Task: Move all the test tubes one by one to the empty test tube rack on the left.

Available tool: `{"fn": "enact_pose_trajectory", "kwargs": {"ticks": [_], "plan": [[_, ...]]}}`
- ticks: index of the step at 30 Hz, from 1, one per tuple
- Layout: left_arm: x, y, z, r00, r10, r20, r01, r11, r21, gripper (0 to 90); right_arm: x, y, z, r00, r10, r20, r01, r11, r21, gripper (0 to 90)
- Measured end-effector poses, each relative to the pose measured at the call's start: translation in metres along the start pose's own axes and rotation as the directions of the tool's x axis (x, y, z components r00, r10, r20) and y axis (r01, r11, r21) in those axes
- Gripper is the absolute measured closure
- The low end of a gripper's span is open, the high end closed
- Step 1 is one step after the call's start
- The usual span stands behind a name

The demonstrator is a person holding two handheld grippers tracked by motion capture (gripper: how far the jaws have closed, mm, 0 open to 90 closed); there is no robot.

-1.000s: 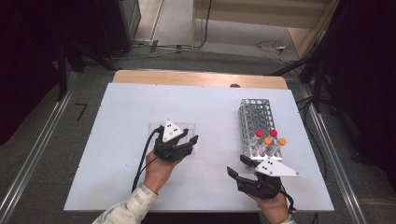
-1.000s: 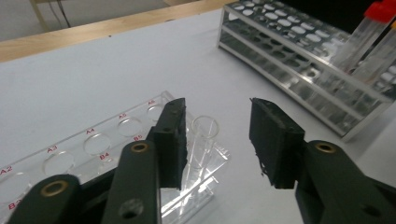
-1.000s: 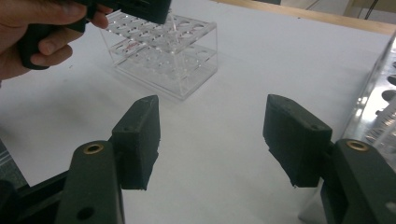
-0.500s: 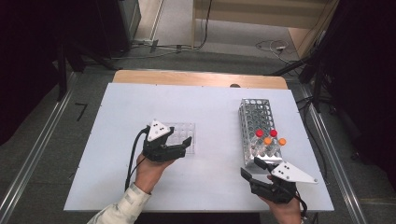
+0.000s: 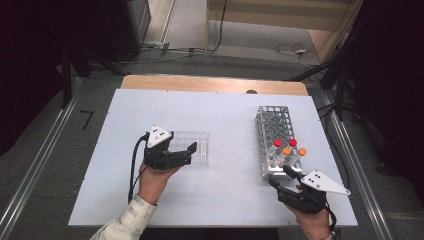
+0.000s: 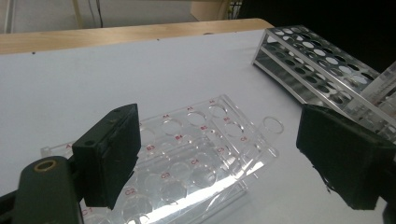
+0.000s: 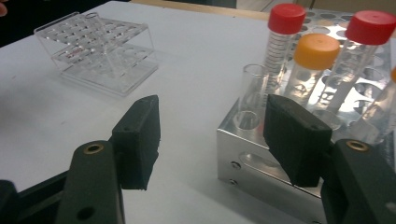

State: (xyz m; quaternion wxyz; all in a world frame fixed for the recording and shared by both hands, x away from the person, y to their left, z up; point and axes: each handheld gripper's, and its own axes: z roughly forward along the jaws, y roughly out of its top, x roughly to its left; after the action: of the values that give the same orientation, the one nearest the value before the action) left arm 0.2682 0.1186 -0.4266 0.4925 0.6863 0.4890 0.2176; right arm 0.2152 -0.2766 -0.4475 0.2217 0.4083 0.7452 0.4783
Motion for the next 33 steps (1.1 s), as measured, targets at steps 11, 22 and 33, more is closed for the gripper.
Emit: {"fn": "enact_pose_trajectory", "kwargs": {"ticks": [11, 22, 33], "plan": [[-0.002, -0.001, 0.000, 1.0000, 0.005, 0.000, -0.005, 1.0000, -0.002, 14.4, -0.010, -0.002, 0.007, 0.9990, 0.009, 0.043, -0.009, 1.000, -0.002, 44.0], [-0.002, -0.001, 0.000, 1.0000, 0.006, -0.001, -0.006, 1.0000, -0.001, 14.6, -0.016, -0.001, 0.024, 0.9981, 0.020, 0.058, -0.020, 1.000, -0.010, 62.2], [-0.003, 0.000, -0.003, 1.0000, 0.002, 0.001, -0.002, 0.9999, -0.012, 14.6, -0.014, -0.001, 0.032, 0.9959, 0.015, 0.089, -0.014, 1.000, -0.005, 68.7]]}}
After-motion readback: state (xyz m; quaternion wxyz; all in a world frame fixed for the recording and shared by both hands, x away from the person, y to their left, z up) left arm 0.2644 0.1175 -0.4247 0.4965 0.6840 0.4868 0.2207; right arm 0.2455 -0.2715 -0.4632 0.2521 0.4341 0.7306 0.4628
